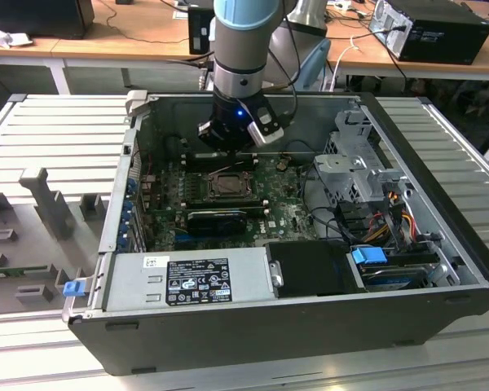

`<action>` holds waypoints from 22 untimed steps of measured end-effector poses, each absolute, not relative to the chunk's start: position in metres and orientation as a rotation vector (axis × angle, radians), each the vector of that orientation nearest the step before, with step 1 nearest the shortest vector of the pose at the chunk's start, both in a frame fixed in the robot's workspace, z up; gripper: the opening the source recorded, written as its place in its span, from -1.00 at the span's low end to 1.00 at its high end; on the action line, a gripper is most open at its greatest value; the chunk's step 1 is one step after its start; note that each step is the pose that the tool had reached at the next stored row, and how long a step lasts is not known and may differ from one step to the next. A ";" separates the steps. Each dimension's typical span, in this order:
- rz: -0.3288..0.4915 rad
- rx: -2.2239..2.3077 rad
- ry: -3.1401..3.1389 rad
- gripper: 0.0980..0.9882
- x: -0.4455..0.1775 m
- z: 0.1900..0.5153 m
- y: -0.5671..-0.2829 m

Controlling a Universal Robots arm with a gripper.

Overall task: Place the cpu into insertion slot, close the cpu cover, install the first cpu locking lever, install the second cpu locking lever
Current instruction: 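Install the first cpu locking lever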

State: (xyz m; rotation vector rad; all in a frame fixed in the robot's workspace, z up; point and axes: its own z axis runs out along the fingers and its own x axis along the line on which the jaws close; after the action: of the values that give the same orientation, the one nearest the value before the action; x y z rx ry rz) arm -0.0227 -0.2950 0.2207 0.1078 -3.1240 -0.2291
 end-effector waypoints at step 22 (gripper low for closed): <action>-0.194 0.106 -3.126 -0.98 -0.013 0.204 -0.294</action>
State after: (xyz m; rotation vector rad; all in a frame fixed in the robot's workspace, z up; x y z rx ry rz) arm -0.0133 -0.2937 0.2042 0.1062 -3.1256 -0.1942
